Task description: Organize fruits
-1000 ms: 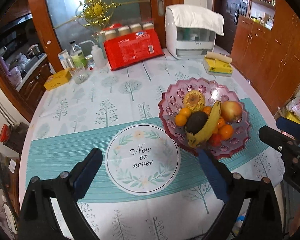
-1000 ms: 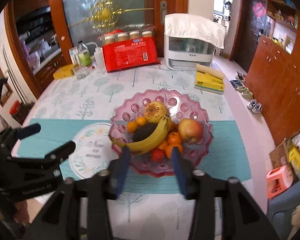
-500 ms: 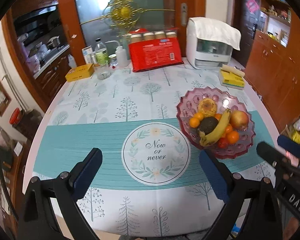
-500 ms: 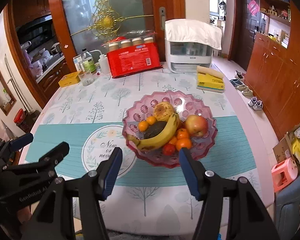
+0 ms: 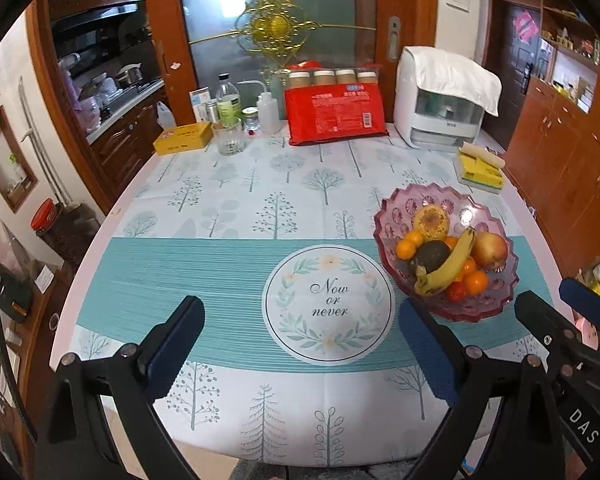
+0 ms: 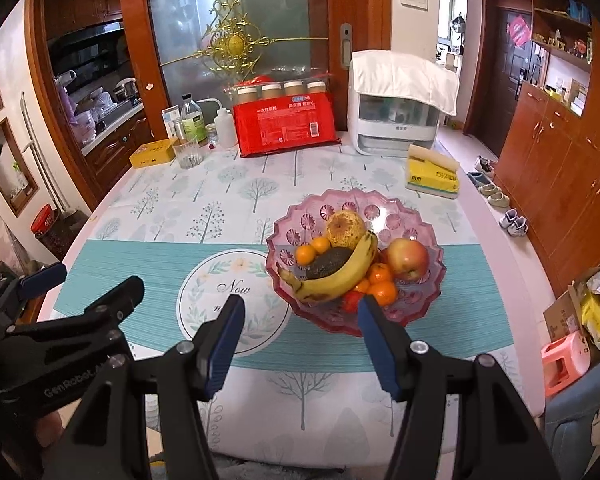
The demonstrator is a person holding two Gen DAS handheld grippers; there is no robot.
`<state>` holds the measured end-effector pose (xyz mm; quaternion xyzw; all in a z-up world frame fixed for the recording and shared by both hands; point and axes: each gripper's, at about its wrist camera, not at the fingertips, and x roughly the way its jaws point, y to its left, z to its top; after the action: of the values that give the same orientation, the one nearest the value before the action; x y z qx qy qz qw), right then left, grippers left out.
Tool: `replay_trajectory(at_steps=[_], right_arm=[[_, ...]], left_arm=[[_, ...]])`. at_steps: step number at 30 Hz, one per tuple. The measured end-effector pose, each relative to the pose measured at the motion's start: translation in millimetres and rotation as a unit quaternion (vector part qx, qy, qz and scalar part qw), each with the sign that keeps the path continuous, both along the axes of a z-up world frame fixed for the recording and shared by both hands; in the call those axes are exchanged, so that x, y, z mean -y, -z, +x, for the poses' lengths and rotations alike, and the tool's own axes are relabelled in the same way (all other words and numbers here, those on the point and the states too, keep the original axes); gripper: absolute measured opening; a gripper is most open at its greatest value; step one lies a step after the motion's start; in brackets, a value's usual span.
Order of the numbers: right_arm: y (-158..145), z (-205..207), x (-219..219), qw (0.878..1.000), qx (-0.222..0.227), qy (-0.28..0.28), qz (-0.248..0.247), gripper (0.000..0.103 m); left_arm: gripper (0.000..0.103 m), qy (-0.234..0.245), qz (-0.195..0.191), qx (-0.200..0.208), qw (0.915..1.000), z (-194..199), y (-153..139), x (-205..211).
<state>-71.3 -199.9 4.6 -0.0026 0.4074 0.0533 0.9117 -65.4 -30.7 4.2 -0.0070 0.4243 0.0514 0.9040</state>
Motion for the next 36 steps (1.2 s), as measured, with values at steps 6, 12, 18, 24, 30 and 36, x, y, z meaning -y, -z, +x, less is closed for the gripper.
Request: replay_trajectory(at_steps=[6,12,18,24,30,36], right_arm=[[1.0,1.6,-3.8,1.000,0.000,-0.007,-0.007,0.060],[2.2,3.2,-5.9,1.000,0.002,-0.011,-0.012,0.060],[4.3,7.1,0.3,1.000,0.003,-0.006,-0.010,0.060],[7.1,11.9,5.6,1.000,-0.003,-0.006,-0.008,0.060],[7.6,15.2,9.6,1.000,-0.003,-0.006,-0.007,0.060],[9.8,18.8,12.5,1.000,-0.007,-0.006,-0.005,0.060]], left_arm=[[0.097,-0.007,-0.003,-0.009,0.9999,-0.2,4.8,0.7],[0.097,-0.008,0.000,-0.010,0.9999,0.4,6.8,3.2],[0.097,-0.007,-0.001,-0.010,0.9999,0.4,6.9,2.2],[0.097,-0.006,0.001,-0.010,0.9999,2.7,6.8,6.3],[0.097,-0.009,0.000,-0.009,0.9999,5.6,5.8,9.1],[0.097,-0.009,-0.003,-0.015,0.9998,9.6,6.8,10.4]])
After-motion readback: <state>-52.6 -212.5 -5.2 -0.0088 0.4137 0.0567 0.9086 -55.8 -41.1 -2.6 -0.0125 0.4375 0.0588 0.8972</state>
